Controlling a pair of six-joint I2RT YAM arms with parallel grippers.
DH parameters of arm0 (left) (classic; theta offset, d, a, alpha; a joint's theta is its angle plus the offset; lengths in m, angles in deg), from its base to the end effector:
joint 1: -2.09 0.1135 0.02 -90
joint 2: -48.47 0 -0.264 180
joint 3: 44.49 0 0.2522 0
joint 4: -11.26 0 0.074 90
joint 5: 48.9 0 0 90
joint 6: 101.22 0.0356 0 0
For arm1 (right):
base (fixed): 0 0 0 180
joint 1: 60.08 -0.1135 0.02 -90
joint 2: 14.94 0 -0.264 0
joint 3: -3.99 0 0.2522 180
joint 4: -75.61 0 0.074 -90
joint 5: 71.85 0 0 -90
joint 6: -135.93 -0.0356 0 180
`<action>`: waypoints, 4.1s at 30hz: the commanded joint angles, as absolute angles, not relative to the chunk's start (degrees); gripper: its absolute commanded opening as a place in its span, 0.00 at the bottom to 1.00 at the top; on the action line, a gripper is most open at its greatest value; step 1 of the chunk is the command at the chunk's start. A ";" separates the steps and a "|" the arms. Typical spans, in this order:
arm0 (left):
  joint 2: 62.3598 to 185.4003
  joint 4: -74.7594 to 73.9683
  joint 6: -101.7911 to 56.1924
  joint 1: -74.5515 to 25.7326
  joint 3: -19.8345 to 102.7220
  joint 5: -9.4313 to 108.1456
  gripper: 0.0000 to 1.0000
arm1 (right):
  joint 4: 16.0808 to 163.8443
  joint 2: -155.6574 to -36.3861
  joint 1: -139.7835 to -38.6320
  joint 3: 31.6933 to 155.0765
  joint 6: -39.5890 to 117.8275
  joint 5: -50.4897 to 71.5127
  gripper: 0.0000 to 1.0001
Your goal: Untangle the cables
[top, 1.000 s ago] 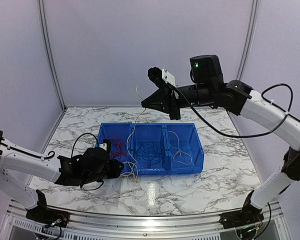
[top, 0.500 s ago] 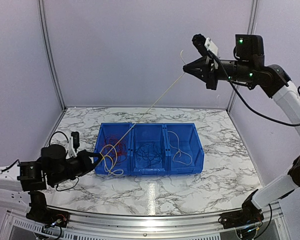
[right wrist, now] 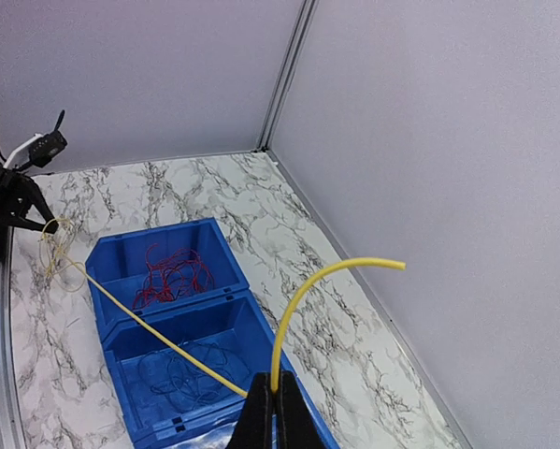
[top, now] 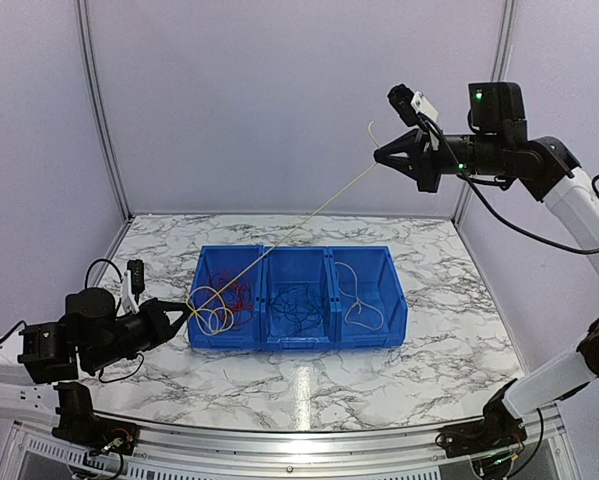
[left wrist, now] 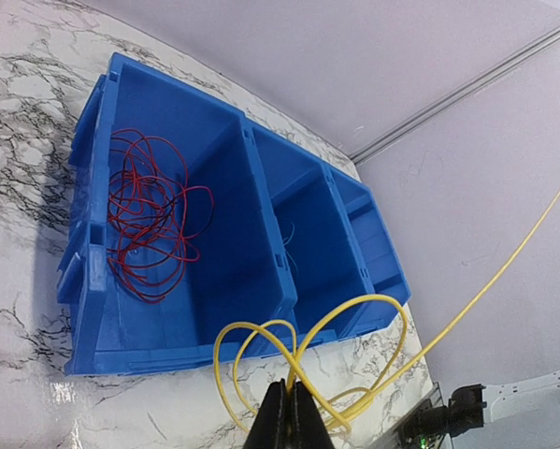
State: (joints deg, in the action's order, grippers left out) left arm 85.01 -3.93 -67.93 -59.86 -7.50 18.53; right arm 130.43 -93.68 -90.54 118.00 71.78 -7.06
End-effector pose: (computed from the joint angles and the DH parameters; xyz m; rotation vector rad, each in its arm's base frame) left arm 0.0889 -0.1378 0.2455 -0.2084 1.9417 -1.0834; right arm 0.2289 0.1522 0.4825 -1.1505 1.5198 0.4742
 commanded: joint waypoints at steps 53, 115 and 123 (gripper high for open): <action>147.93 16.22 -39.29 -71.27 16.41 33.48 0.45 | 128.39 -79.76 -91.02 91.34 78.94 -28.96 0.00; 98.66 -9.85 -75.17 -69.10 -23.64 8.97 0.17 | 115.49 -84.12 -68.70 111.22 70.67 15.24 0.00; 95.63 -5.38 -65.58 -69.44 -22.73 10.33 0.25 | 117.69 -82.28 -68.69 107.45 70.41 6.08 0.00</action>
State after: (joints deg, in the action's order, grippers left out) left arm 96.99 -5.18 -71.99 -69.44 -23.92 10.59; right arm 118.43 -83.45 -68.83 108.56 71.43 11.04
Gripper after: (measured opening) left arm 0.248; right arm 0.017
